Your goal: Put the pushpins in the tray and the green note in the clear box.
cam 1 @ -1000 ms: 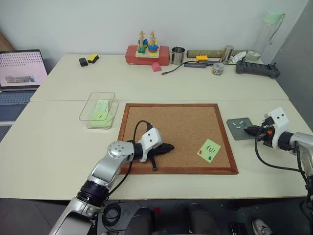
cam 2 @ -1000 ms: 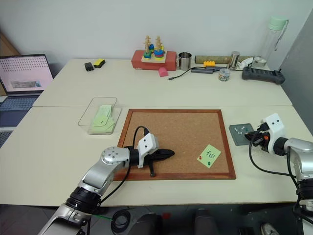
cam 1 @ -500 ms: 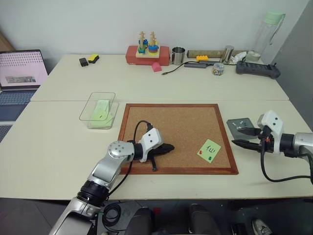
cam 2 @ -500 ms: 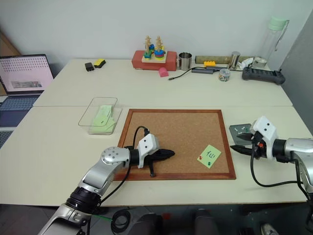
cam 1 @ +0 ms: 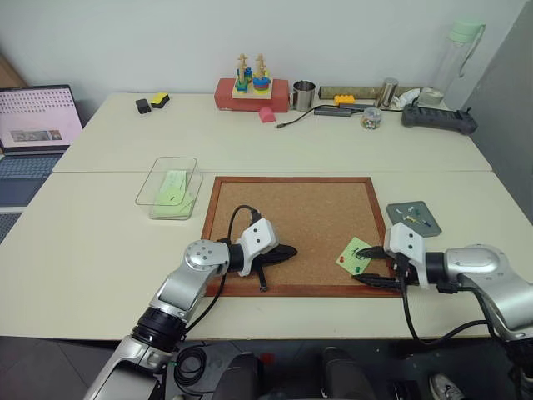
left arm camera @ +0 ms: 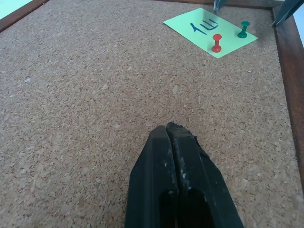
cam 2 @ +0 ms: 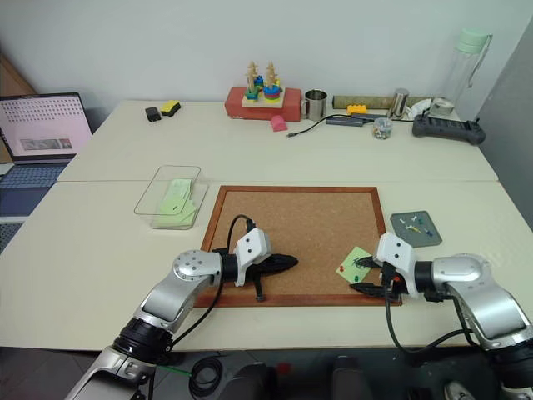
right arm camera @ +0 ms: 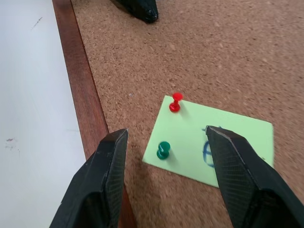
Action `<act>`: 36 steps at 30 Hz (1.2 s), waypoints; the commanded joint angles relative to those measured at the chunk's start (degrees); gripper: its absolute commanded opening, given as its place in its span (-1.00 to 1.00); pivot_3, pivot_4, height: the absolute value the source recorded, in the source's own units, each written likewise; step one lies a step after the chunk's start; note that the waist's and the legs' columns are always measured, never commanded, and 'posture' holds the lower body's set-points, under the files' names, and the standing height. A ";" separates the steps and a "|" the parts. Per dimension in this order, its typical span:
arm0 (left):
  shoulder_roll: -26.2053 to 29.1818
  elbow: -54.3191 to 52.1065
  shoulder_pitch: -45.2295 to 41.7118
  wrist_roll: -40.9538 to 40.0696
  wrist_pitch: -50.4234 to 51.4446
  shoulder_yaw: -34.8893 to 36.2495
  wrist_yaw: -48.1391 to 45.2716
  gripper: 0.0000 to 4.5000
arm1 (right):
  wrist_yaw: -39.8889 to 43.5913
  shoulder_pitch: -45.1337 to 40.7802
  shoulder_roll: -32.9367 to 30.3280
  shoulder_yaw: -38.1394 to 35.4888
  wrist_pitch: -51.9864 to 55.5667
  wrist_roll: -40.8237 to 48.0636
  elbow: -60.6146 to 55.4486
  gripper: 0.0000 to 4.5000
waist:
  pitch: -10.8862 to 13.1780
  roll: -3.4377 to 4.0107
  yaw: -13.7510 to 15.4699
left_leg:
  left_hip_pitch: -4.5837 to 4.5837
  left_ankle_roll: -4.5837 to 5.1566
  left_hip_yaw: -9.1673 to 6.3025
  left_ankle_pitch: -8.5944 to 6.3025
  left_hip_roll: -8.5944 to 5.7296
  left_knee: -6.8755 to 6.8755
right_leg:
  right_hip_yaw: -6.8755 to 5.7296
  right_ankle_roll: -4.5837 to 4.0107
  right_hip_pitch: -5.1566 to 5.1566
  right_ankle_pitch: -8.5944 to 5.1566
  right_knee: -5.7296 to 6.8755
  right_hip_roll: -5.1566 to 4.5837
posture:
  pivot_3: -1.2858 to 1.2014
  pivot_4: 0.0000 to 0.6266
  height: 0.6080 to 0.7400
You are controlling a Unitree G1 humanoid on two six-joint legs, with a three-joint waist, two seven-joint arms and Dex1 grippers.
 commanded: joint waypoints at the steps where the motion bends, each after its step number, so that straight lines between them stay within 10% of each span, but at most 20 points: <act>1: 0.47 0.50 1.24 1.48 0.94 -1.42 -0.55 -1.00 | -0.13 -0.53 0.17 -0.62 -2.10 -0.34 0.71 0.13 | 0.00 0.00 0.01 | 0.00 0.00 0.00 0.00 0.00 0.00 | 0.00 0.00 0.00 0.00 0.00 0.00 | 0.03 -0.52 1.00; 13: 0.99 0.05 1.80 1.69 1.03 -1.07 -0.58 -1.00 | 0.43 0.49 0.41 -0.02 -5.33 -1.44 2.86 -0.97 | 0.00 0.01 -0.17 | 0.03 0.00 0.01 0.00 0.01 0.00 | 0.02 0.00 0.00 0.00 0.01 0.01 | 0.03 -0.52 1.00; 36: 1.42 0.87 1.60 2.35 0.22 -0.97 -0.79 -1.00 | -1.23 2.89 1.22 -10.18 2.76 11.78 -3.53 -0.97 | -0.01 0.00 -0.10 | 0.04 0.01 -0.02 0.00 0.02 -0.01 | 0.01 0.00 0.01 0.00 0.02 0.01 | 0.03 -0.52 1.00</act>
